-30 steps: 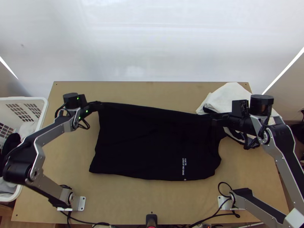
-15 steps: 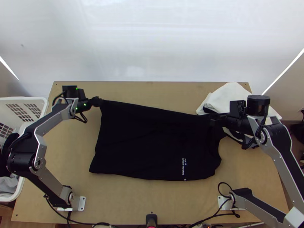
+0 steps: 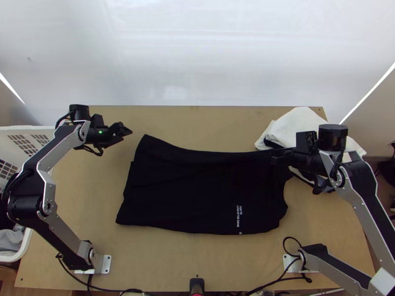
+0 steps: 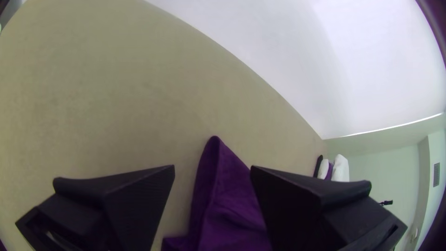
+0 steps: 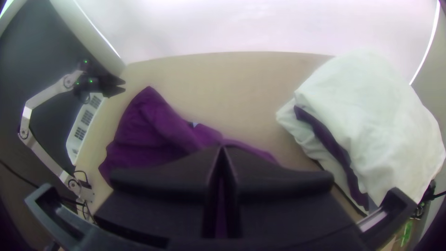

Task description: Fold the t-shirt

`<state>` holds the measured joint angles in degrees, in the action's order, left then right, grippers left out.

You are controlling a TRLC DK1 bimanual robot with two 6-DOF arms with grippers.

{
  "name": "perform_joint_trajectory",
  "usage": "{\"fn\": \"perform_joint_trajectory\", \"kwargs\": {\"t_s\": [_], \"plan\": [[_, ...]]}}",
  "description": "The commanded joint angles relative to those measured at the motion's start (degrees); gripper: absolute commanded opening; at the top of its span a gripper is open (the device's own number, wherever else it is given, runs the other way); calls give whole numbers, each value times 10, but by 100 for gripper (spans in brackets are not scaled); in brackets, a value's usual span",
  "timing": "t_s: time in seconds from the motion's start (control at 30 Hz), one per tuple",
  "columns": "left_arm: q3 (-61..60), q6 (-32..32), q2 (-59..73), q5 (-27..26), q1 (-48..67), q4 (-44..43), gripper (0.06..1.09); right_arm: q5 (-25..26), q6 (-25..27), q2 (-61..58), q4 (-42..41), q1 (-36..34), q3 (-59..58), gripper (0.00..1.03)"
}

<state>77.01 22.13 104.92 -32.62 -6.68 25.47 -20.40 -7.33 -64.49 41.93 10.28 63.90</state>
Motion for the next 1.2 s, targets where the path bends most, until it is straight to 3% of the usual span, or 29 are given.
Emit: {"fn": "perform_joint_trajectory", "kwargs": {"t_s": [0.0, 0.27, 0.33, 0.37, 0.53, 0.67, 1.17], "plan": [[19, 6, 5, -37, -17, 36, 86, 2, 7, 2, 0, 1, 3, 3], [11, -18, -2, -48, 3, 67, 85, 2, 11, 0, 0, 2, 1, 3], [11, -9, 1, -49, 6, 65, 60, 2, 10, 0, 0, 5, 1, 3], [9, -5, 1, -48, 8, 59, 52, 3, 10, 0, 0, 5, 1, 3], [0, -10, -2, -40, 24, 46, 52, 3, 11, 0, 0, 4, 3, 3], [-18, -54, 0, 6, 46, 41, 52, 3, 12, 0, 0, 2, 4, 3], [-23, -66, 19, 25, 63, 20, 52, 3, 13, -5, -1, 0, 6, 3]]}}
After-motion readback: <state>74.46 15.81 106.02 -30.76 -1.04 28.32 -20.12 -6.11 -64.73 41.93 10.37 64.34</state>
